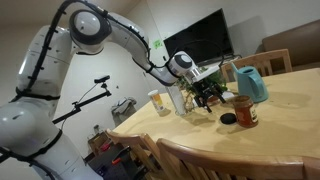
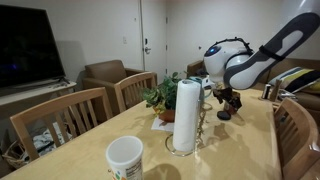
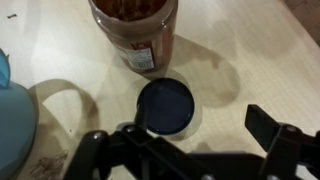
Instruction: Use the black lid to close the jar
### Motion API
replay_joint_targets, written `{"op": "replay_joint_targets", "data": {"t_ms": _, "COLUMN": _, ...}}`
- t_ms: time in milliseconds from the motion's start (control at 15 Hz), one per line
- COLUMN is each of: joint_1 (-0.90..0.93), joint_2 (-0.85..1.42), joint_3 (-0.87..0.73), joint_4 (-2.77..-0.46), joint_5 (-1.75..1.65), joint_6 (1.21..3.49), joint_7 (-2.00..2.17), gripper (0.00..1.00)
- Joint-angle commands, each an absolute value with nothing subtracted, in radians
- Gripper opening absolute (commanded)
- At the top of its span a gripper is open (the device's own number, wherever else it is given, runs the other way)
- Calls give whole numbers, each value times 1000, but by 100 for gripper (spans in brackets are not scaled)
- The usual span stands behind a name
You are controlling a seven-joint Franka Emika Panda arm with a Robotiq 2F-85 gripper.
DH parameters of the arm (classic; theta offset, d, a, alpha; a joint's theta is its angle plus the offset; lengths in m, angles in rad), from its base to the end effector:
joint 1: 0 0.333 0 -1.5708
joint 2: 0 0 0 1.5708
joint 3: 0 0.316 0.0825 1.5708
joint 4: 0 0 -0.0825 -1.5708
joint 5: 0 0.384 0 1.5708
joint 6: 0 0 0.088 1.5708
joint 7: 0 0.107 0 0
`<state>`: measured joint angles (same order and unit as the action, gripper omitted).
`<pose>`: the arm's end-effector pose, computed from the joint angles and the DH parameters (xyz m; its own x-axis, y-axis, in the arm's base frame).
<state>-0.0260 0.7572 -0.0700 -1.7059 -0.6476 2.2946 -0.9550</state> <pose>0.6511 -0.0726 0.1430 0.1919 0.8467 -0.4962 0.9776 -0.2094 0.0208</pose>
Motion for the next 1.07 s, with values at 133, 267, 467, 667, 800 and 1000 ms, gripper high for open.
{"op": "replay_joint_targets", "data": {"t_ms": 133, "joint_1": -21, "joint_2": 860, "joint_3": -65, "joint_4": -1562, "joint_5": -649, "joint_6": 2220, "joint_7": -970, "gripper": 100}}
{"op": "replay_joint_targets", "data": {"t_ms": 267, "joint_1": -20, "joint_2": 897, "joint_3": -68, "joint_4": -1512, "joint_5": -647, "joint_6": 2195, "joint_7": -970, "gripper": 100}}
{"op": "replay_joint_targets", "data": {"t_ms": 467, "joint_1": -21, "joint_2": 945, "joint_3": -68, "joint_4": -1445, "joint_5": -644, "joint_6": 2168, "joint_7": -977, "gripper": 100}}
{"op": "replay_joint_targets", "data": {"t_ms": 667, "joint_1": -19, "joint_2": 984, "joint_3": -69, "joint_4": -1391, "joint_5": -643, "joint_6": 2142, "joint_7": -980, "gripper": 100}}
{"op": "replay_joint_targets", "data": {"t_ms": 800, "joint_1": -16, "joint_2": 1004, "joint_3": -71, "joint_4": -1365, "joint_5": -644, "joint_6": 2123, "joint_7": -979, "gripper": 100}}
{"op": "replay_joint_targets", "data": {"t_ms": 1000, "joint_1": -12, "joint_2": 1017, "joint_3": -72, "joint_4": -1355, "joint_5": -646, "joint_6": 2112, "joint_7": -973, "gripper": 100}}
